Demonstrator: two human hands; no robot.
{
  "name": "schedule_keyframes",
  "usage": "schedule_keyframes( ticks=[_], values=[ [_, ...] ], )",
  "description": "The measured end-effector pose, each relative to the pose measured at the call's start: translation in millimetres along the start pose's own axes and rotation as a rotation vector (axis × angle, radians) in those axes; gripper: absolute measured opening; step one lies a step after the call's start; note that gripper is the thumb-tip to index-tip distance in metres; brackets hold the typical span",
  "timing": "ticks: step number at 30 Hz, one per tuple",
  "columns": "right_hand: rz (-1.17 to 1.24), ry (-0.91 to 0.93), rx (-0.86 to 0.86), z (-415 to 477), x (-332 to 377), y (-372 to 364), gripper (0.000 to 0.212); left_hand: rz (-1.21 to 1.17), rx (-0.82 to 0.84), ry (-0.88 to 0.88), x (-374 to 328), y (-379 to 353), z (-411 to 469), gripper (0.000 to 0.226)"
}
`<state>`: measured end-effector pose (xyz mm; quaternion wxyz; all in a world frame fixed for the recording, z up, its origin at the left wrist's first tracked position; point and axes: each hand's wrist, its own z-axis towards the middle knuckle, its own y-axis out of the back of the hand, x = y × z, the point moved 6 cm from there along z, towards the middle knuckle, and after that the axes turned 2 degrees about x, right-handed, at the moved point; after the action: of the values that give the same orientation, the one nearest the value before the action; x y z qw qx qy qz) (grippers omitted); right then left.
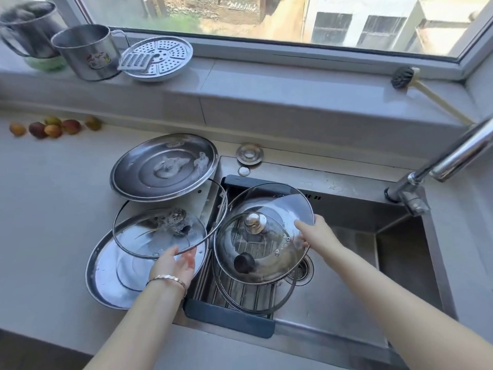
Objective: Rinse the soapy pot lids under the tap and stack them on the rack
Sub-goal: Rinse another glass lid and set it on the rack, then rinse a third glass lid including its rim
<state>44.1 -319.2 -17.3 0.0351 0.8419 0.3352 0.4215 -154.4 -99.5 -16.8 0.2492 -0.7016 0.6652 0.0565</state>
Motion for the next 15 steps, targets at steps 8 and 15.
schedule_keyframes(
  ticks=[8,15],
  values=[
    [-0.102,0.108,-0.095,-11.5,-2.6,12.8,0.056,0.117,-0.023,-0.128,-13.0,19.2,21.1,0.027],
    [-0.198,0.223,-0.266,-27.6,11.9,12.3,0.047,0.252,-0.035,-0.160,-0.2,53.8,-29.8,0.047]
  ],
)
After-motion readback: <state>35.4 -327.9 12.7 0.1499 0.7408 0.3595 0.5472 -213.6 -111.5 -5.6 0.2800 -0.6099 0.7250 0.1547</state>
